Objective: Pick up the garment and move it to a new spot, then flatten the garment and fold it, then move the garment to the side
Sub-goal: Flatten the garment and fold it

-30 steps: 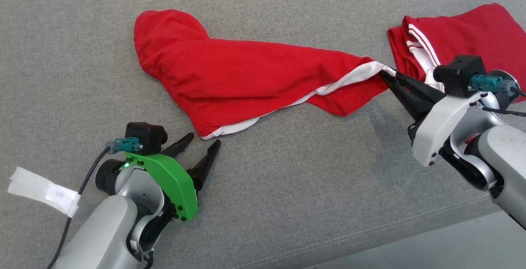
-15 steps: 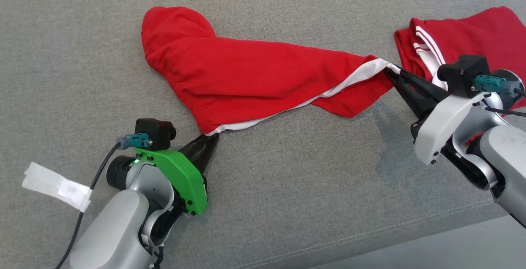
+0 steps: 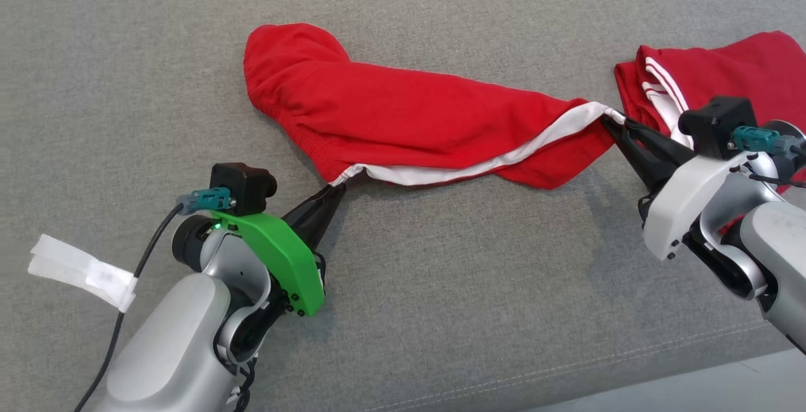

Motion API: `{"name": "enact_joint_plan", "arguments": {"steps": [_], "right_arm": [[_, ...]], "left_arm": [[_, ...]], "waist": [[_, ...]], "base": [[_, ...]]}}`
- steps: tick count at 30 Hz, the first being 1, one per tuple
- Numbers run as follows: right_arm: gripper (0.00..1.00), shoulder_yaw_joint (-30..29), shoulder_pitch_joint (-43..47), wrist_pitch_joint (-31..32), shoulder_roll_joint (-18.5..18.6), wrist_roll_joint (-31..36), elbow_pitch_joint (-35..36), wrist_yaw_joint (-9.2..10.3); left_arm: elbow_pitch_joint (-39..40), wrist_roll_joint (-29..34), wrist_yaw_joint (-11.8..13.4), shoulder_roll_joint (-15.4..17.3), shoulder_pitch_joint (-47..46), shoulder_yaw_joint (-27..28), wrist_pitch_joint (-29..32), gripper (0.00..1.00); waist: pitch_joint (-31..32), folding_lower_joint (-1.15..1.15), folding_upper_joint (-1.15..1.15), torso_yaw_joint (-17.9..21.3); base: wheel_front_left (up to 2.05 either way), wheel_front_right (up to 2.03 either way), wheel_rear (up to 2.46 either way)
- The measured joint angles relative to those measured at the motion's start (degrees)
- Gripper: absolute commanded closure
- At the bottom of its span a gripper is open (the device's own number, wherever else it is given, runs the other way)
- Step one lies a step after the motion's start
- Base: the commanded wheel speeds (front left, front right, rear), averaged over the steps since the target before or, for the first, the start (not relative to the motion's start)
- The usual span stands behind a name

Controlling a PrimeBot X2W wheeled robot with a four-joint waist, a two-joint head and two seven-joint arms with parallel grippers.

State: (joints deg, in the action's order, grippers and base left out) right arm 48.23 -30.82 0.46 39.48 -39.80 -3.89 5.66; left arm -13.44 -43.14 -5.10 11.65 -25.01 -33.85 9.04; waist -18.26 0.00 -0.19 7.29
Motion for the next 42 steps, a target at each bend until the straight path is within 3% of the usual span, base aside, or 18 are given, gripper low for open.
{"name": "enact_joint_plan", "arguments": {"steps": [5,11,16,22,30,37,42], "right_arm": [[1.00,-0.04,0.08,-0.52,0.32,0.01,-0.15,0.00],[1.00,-2.86,-2.40,-1.42,2.22,0.05,1.62,-0.12],[1.00,-5.50,-6.11,-1.49,3.63,-0.57,4.89,-1.58],[1.00,-7.65,-6.62,-1.33,4.01,-5.38,10.47,-3.18],[1.00,-9.48,-5.74,0.87,4.55,-12.95,18.25,-3.78],[1.00,-7.23,1.51,6.09,8.01,-16.01,16.16,-1.52],[1.00,-2.81,6.30,7.68,8.66,-13.95,13.70,-0.98]], "left_arm": [[1.75,-2.55,-0.74,0.42,-0.01,0.00,1.35,1.00],[7.17,-7.48,-1.52,4.39,-2.16,2.42,4.54,1.00],[12.83,-15.02,-1.78,6.58,-5.16,5.98,8.53,1.00],[19.81,-21.69,-1.78,11.07,-8.49,9.99,13.91,1.00],[29.39,-31.52,-1.74,13.16,-8.65,11.99,20.87,1.00],[29.28,-34.53,3.80,16.14,-4.09,17.44,22.17,1.00],[28.70,-36.72,6.56,14.86,1.45,17.06,22.20,1.00]], "waist": [[1.63,0.00,0.00,-1.10],[4.57,0.00,0.00,-2.50],[7.20,0.00,0.00,-3.36],[10.45,0.00,0.00,-4.25],[12.45,0.00,0.00,-4.31],[10.60,0.00,0.00,-3.73],[8.10,0.00,0.00,-3.41]], "base": [[0.00,0.00,0.00],[0.00,0.00,0.00],[0.00,0.00,0.00],[0.00,0.00,0.00],[0.00,0.00,0.00],[0.00,0.00,0.00],[0.00,0.00,0.00]]}}
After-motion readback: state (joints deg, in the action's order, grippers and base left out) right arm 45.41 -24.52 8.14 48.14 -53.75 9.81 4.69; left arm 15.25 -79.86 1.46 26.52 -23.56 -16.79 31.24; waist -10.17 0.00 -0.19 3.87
